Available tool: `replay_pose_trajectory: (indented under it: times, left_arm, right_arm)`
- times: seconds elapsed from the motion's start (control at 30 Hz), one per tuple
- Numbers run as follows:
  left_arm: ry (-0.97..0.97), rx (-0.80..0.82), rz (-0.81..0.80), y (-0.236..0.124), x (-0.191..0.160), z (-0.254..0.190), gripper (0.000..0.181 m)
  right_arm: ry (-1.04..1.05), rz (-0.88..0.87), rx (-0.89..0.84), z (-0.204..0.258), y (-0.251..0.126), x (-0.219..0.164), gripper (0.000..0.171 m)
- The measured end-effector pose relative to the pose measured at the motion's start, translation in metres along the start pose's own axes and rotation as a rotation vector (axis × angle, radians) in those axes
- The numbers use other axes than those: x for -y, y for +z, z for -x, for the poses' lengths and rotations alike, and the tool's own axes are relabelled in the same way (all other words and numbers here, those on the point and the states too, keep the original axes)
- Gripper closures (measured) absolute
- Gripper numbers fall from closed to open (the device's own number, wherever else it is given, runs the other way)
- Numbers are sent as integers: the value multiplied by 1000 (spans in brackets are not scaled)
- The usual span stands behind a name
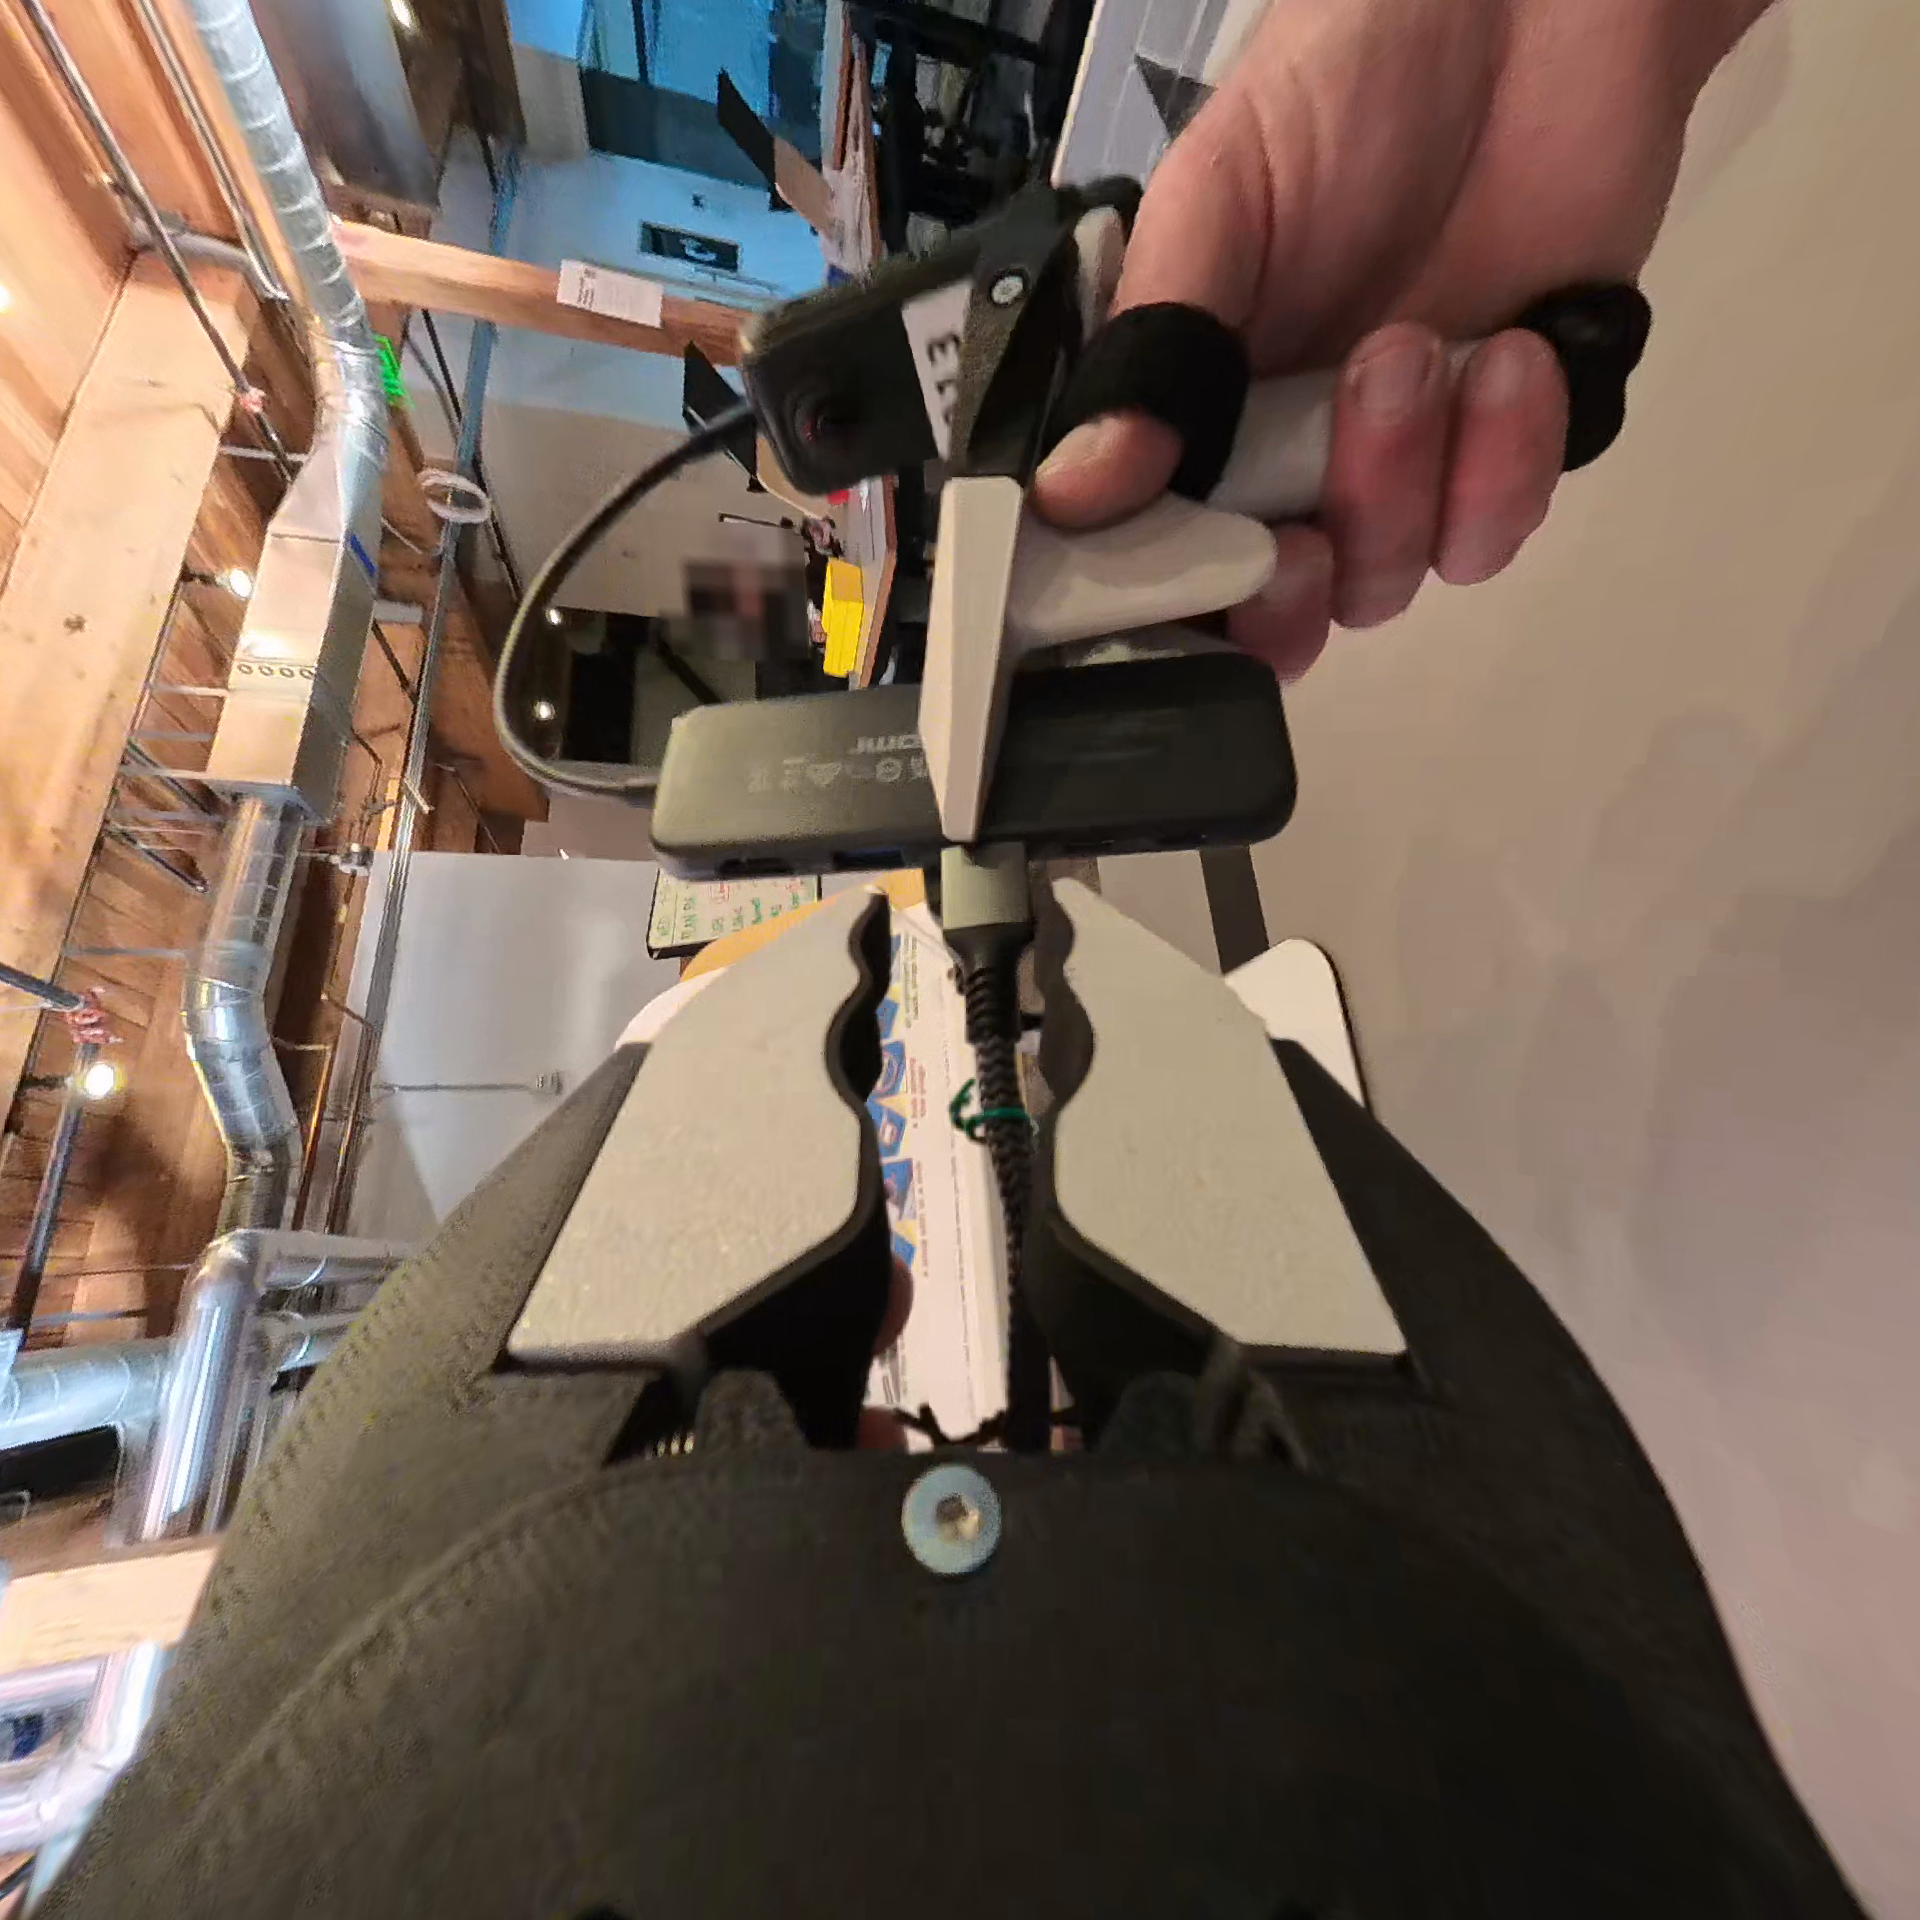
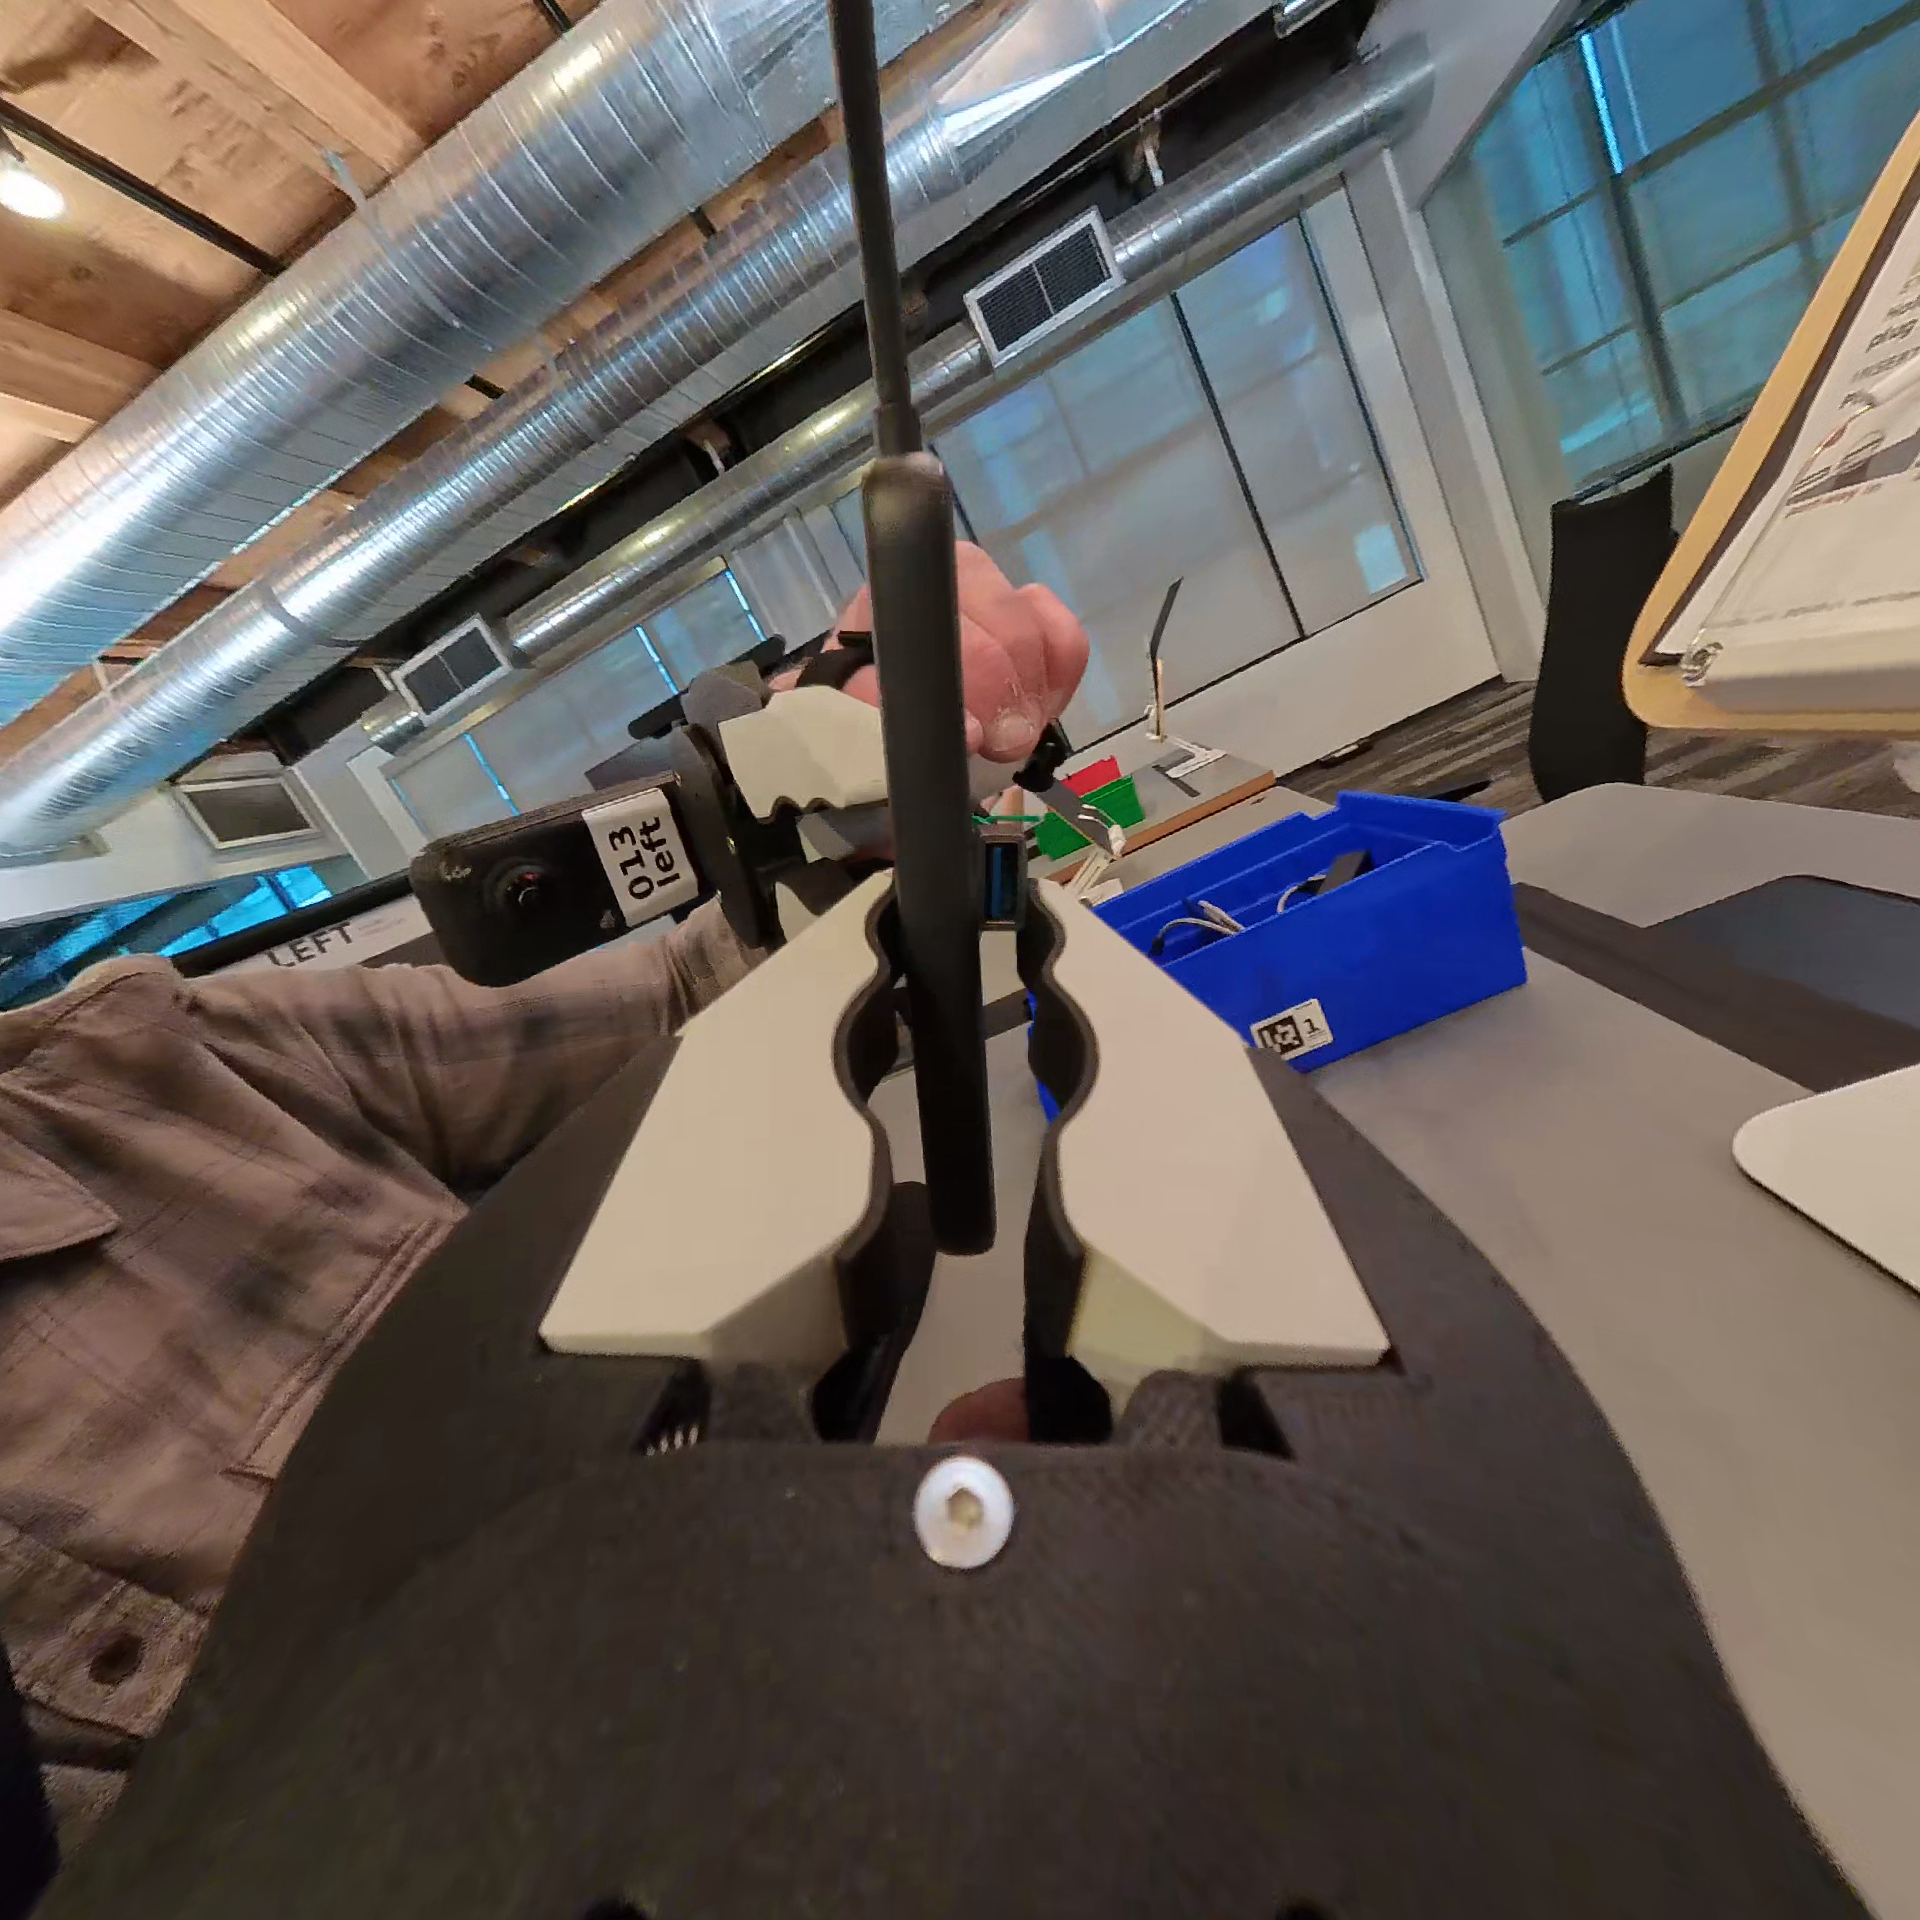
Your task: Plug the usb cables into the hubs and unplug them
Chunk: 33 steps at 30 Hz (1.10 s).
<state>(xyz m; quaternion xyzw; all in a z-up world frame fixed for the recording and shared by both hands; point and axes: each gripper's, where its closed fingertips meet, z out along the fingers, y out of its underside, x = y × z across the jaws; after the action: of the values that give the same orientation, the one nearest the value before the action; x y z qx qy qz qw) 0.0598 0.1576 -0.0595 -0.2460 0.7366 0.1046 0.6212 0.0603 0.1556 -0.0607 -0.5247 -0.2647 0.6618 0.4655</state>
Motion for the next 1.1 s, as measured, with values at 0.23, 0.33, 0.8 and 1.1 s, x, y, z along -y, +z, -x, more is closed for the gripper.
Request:
replay_pose_trajectory:
  times: [0.23, 0.33, 0.8, 1.1]
  left_arm:
    - [-157, 47, -118, 0, 13, -3, 165]
    - [-175, 63, -131, 0, 15, -3, 165]
    - [-936, -101, -85, -2, -28, 16, 165]
    - [-1160, -312, 26, 15, -29, -11, 165]
  right_arm:
    - [22, -34, 86, 10, -4, 4, 154]
    - [41, -45, 104, 12, -5, 4, 154]
    - [-711, 133, -402, -3, -33, 29, 89]
    - [-1724, 746, -878, -35, -25, 1, 106]
